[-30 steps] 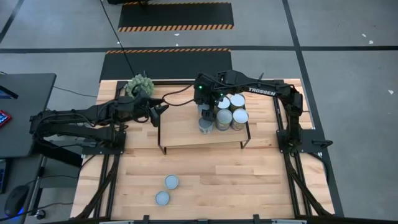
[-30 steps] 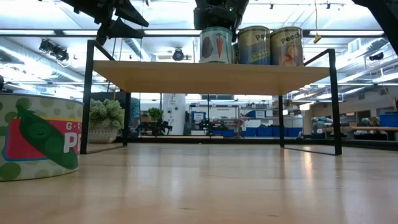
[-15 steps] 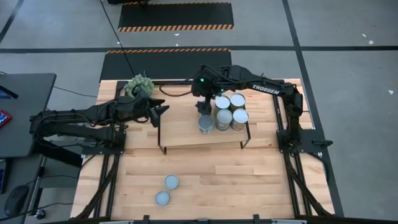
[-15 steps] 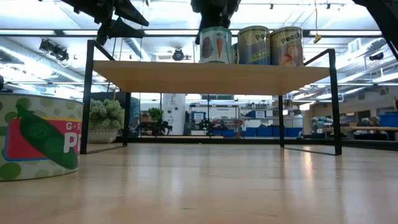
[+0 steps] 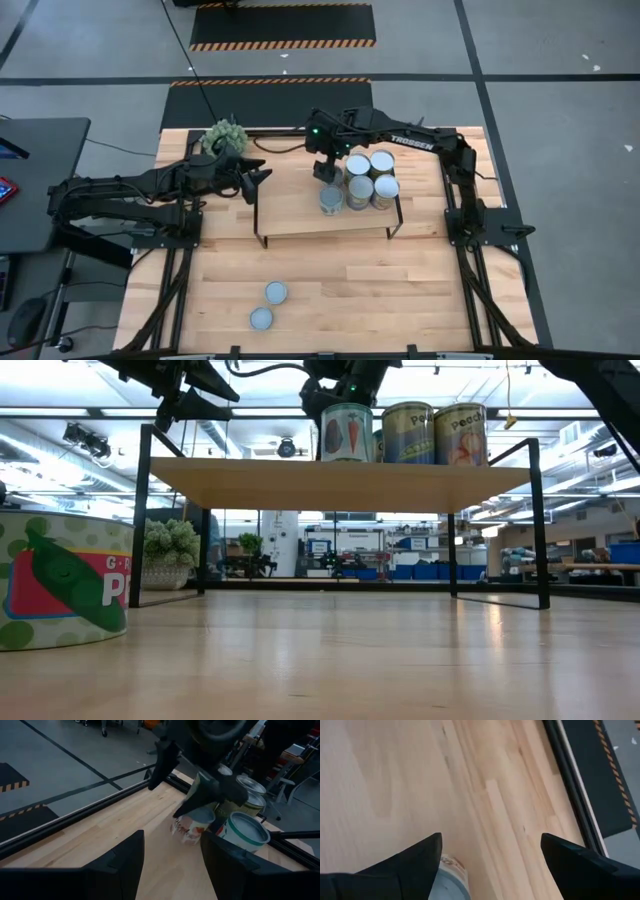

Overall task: Pick and place cans onto a shelf
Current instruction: Put the red can on the shelf aligned with the white can, then put the green can on the shelf

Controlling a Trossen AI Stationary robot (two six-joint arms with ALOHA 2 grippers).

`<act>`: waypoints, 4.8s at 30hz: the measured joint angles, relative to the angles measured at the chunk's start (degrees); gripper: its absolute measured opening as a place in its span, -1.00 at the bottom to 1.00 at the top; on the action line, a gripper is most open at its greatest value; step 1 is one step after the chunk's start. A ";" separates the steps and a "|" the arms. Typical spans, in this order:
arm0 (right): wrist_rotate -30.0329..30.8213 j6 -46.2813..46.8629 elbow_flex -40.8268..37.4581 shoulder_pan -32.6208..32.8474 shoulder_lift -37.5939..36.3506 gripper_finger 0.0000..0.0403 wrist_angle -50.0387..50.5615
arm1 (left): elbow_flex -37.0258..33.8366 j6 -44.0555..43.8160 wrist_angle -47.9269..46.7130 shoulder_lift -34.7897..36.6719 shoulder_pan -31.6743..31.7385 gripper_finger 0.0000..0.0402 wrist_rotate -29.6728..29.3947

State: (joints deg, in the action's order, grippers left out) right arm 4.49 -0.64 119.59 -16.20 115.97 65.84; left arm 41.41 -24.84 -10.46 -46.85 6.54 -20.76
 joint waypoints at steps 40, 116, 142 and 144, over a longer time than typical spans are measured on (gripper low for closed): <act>3.77 5.02 8.66 21.77 0.27 0.72 -10.68 | 0.00 5.95 -4.16 0.44 -10.22 0.00 36.83; 21.38 42.90 -5.70 55.03 0.29 0.72 -17.39 | 26.45 -22.78 -40.73 -46.15 -48.66 0.28 11.80; 21.35 41.26 -5.66 55.00 0.29 0.72 -17.79 | 26.44 -20.95 -28.67 -55.36 -41.61 0.79 11.77; 21.34 40.93 -5.66 55.00 0.29 0.72 -17.78 | 26.44 -20.67 -28.65 -56.15 -41.58 0.79 11.77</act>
State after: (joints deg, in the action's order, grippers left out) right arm 25.83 40.29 113.93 38.81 116.27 48.06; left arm 67.85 -45.51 -39.11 -103.00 -35.04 -8.99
